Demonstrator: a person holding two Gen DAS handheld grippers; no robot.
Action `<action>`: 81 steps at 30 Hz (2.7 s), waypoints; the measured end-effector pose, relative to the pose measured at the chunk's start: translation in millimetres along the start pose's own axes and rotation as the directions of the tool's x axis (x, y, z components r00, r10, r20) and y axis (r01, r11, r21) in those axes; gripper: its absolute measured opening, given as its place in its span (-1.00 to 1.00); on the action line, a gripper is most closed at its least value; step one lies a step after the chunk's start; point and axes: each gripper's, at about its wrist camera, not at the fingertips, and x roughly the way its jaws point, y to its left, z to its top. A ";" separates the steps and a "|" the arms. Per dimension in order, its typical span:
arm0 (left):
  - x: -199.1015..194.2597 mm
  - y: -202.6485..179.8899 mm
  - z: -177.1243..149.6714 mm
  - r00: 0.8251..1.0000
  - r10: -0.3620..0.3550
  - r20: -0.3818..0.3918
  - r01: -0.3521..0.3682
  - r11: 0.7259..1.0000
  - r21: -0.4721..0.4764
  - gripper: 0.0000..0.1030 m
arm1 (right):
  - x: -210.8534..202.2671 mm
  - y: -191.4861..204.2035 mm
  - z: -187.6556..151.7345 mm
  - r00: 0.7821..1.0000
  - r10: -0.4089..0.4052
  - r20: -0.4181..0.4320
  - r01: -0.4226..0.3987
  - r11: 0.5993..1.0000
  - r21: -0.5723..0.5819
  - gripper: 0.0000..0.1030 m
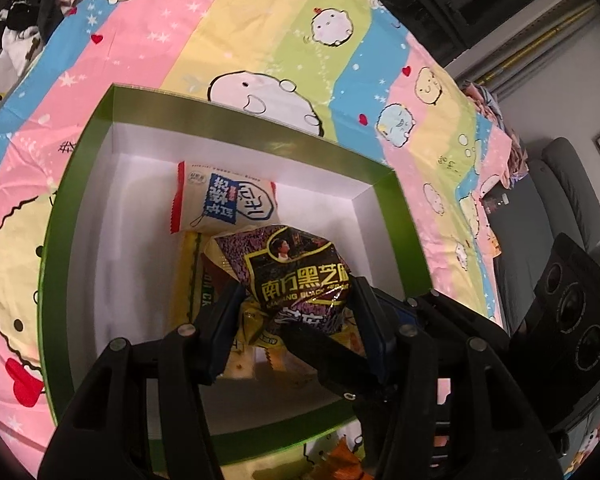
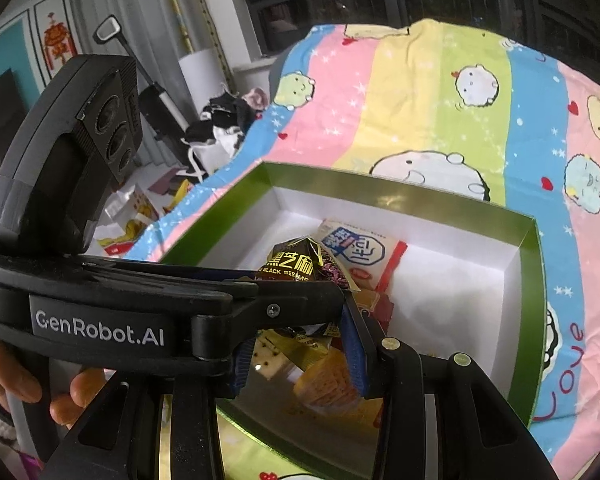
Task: Organize snacks
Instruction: 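Lift the black-sesame bag into the green box and release it, then withdraw the right gripper from the box toward the orange packet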
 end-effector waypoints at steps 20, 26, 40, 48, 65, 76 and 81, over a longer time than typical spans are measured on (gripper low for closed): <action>14.1 -0.6 2.4 0.997 0.073 -0.019 -0.073 0.997 0.001 0.11 | 16.6 -7.8 -0.9 0.999 -0.011 -0.053 0.015 0.998 0.068 -0.20; 11.4 -4.6 -0.4 0.994 0.113 -0.008 -0.113 0.994 0.011 0.21 | 14.2 -7.5 -1.4 0.998 -0.018 -0.055 0.023 0.997 0.080 -0.20; -17.8 -19.5 -12.5 0.966 0.243 0.088 -0.251 0.964 0.089 0.75 | -12.4 -6.1 -10.0 0.997 -0.069 -0.046 0.072 0.994 0.086 -0.14; -48.0 -39.8 -37.1 0.938 0.292 0.186 -0.320 0.937 0.143 0.99 | -61.3 -4.5 -31.7 0.996 -0.090 0.025 0.086 0.987 0.139 0.31; -96.6 -89.3 -119.1 0.906 0.297 0.300 -0.372 0.899 0.232 0.99 | -150.3 14.9 -87.3 0.990 -0.075 0.116 0.052 0.980 0.192 0.39; -101.7 -90.8 -151.1 0.912 0.298 0.283 -0.362 0.909 0.207 0.99 | -168.4 18.6 -112.2 0.991 -0.079 0.107 0.056 0.977 0.205 0.39; -102.0 -87.4 -160.9 0.918 0.292 0.267 -0.349 0.916 0.196 0.99 | -171.1 19.1 -121.1 0.992 -0.077 0.100 0.054 0.975 0.214 0.39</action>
